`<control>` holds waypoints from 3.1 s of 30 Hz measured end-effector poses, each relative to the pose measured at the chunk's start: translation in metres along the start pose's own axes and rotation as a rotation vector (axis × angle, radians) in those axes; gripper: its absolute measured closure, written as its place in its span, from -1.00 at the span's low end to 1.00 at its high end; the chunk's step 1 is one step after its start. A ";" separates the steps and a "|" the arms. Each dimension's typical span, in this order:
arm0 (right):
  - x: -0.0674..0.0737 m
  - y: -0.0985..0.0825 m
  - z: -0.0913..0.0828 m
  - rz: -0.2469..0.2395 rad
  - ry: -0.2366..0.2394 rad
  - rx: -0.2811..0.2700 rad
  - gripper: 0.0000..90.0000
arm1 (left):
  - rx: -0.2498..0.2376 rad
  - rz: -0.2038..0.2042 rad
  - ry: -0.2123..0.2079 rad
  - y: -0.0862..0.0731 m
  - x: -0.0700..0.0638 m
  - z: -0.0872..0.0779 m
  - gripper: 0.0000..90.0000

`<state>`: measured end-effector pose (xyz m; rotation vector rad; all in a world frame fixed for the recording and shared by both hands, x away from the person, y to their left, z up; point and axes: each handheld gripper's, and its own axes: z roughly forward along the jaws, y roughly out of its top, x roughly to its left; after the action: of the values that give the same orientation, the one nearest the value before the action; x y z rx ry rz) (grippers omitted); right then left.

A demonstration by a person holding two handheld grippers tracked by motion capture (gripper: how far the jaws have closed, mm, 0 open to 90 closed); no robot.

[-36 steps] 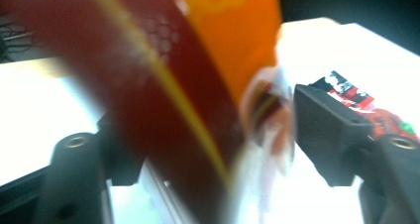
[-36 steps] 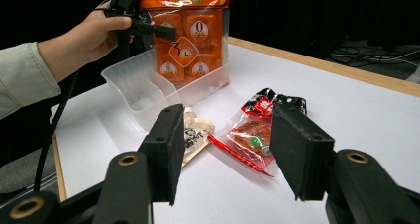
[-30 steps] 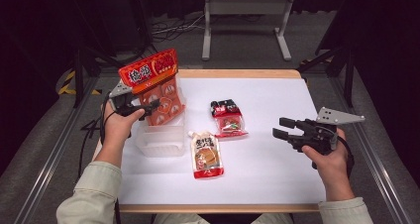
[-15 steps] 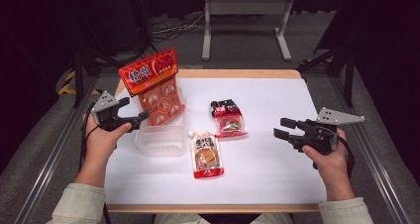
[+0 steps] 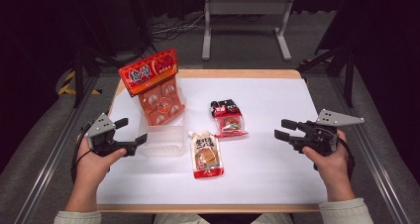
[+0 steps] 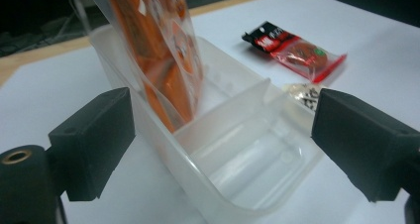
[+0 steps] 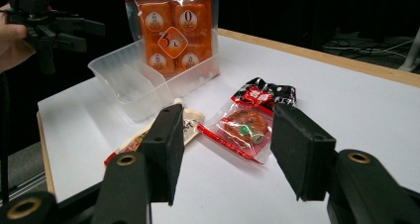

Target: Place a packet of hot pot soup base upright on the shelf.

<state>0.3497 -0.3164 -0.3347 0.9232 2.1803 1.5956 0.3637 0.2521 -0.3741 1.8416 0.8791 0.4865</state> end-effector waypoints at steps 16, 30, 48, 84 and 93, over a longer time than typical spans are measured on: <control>-0.005 0.005 0.025 -0.003 -0.002 0.034 0.03 | -0.016 -0.063 -0.027 -0.004 -0.002 -0.015 -0.79; -0.033 0.021 0.084 -0.010 -0.043 0.116 -0.02 | -0.013 -0.066 -0.026 -0.015 -0.010 -0.011 -0.76; -0.060 0.023 0.146 0.039 -0.049 0.173 -0.08 | 0.003 -0.054 -0.019 -0.017 -0.011 -0.005 -0.80; -0.090 -0.002 0.226 0.110 -0.130 0.288 -0.15 | 0.010 -0.053 -0.027 -0.020 -0.010 -0.006 -0.81; -0.093 -0.009 0.234 0.130 -0.136 0.318 -0.13 | 0.011 -0.056 -0.027 -0.021 -0.010 -0.005 -0.81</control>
<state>0.5499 -0.2032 -0.4373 1.2479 2.3578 1.2143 0.3463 0.2532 -0.3905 1.8246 0.9139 0.4214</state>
